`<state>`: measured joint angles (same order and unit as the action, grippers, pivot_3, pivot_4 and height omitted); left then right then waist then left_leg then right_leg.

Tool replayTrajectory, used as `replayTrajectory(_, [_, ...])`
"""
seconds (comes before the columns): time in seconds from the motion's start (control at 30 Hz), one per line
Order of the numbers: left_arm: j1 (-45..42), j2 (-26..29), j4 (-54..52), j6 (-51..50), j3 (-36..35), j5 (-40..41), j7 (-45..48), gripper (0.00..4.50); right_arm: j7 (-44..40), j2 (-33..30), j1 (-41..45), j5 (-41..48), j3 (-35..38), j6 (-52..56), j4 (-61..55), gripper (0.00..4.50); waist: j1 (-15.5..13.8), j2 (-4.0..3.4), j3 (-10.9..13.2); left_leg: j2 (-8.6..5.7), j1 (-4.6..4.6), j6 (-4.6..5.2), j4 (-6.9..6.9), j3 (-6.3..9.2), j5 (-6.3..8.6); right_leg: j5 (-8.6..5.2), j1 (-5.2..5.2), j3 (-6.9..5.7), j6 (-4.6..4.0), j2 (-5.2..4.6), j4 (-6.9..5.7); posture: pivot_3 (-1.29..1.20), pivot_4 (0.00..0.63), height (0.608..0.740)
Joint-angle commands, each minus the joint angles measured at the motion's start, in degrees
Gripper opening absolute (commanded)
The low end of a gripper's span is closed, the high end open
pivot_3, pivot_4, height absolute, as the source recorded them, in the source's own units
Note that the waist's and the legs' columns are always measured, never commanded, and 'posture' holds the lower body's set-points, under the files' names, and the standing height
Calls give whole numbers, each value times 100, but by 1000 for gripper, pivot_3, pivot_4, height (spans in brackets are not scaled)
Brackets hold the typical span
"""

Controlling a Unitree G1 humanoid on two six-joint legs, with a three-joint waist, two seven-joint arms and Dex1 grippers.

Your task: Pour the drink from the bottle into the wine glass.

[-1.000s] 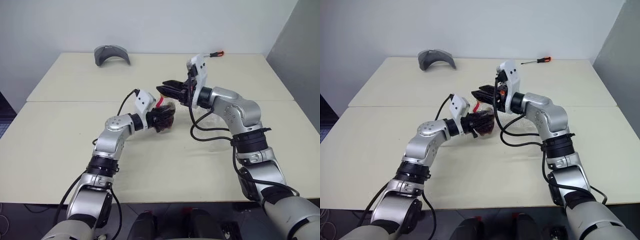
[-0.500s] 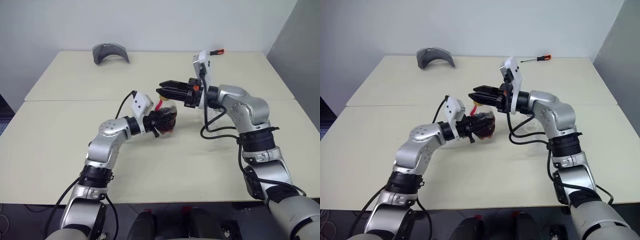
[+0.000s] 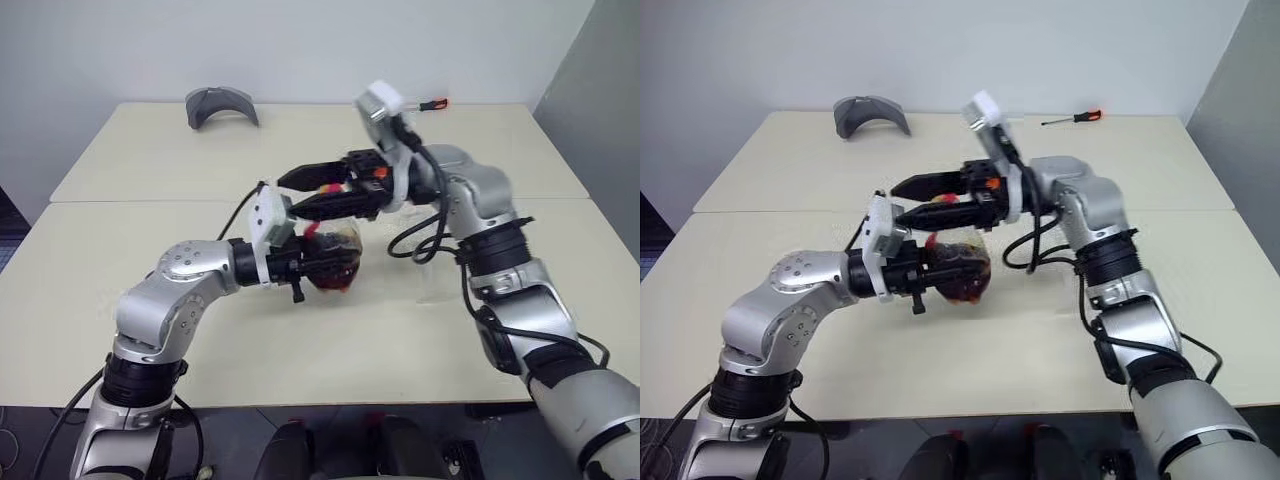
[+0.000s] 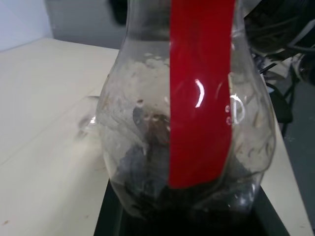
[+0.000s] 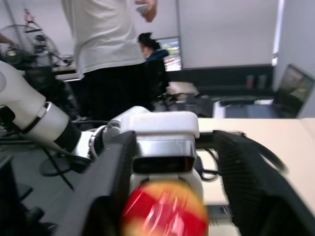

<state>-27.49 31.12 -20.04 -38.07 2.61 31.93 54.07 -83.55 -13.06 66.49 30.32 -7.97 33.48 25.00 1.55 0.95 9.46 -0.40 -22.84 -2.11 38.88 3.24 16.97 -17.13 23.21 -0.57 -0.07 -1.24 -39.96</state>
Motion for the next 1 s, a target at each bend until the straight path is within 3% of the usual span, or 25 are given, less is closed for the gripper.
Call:
replayTrajectory(0.03, [-127,-26,-225,84,-54,130,-56,898,178,-231,53,123,235,276,-389,3986,-14,0,0,-2,-2,0,3,0,0,0,0,0,0,-2,1,0,150,740])
replayTrajectory(0.1, [-159,-65,-107,108,-70,95,-118,898,578,-434,-78,348,511,754,-766,4500,-14,0,1,-3,-2,0,6,-2,0,0,0,2,0,-4,0,0,150,740])
replayTrajectory(0.3, [-244,-250,543,441,-55,-186,-306,898,2093,-626,-797,406,1065,1112,-2055,4500,-3,0,1,-2,-1,4,4,-1,2,0,0,1,0,-4,-3,0,150,740])
replayTrajectory(0.5, [-580,-343,1321,872,36,-452,-155,896,3036,-444,-1115,540,1142,1389,-2826,4500,24,-6,4,4,0,5,-3,-4,2,0,5,1,0,5,-7,0,150,740])
replayTrajectory(1.0, [-1152,-551,2247,1507,191,-793,216,896,3840,-205,-1347,177,575,987,-2912,4500,20,-6,4,-2,-1,4,3,-6,1,0,4,4,0,1,-7,0,150,740])
